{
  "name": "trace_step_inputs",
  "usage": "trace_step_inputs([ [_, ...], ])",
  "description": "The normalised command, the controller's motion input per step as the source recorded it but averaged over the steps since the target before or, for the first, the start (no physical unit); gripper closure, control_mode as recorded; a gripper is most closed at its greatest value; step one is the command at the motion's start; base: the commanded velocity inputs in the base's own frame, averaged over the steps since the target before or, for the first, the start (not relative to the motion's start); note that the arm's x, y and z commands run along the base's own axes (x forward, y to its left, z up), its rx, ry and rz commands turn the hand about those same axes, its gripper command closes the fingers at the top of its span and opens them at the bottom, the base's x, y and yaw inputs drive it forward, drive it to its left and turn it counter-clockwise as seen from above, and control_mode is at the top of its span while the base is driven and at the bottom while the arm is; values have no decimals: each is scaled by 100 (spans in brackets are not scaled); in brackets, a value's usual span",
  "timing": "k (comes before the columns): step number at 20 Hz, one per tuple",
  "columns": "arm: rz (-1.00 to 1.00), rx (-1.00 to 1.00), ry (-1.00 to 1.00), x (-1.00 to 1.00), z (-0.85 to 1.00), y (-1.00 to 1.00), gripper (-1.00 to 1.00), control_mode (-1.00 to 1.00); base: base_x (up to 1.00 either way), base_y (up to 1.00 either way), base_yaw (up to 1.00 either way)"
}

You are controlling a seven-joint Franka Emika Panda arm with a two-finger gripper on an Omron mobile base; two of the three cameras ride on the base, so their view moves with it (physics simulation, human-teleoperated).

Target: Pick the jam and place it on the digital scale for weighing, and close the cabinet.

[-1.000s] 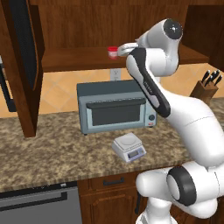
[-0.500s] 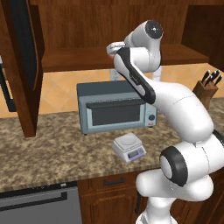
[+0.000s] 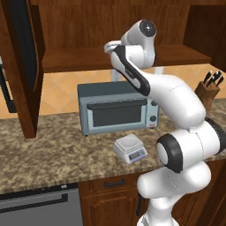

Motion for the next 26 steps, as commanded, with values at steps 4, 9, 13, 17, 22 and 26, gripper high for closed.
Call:
trace_step_inputs([
  [4,0,0,4,38,-17,0,-100,-100,0,0,0],
  [9,0,0,2,39,-12,7,-100,-100,0,0,0],
  [13,0,0,3,36,-7,10,-100,-100,0,0,0],
  [17,0,0,2,36,-4,9,-100,-100,0,0,0],
  [22,0,0,3,38,-9,12,100,-100,0,0,0],
  [26,0,0,2,16,-6,1,100,-100,0,0,0],
])
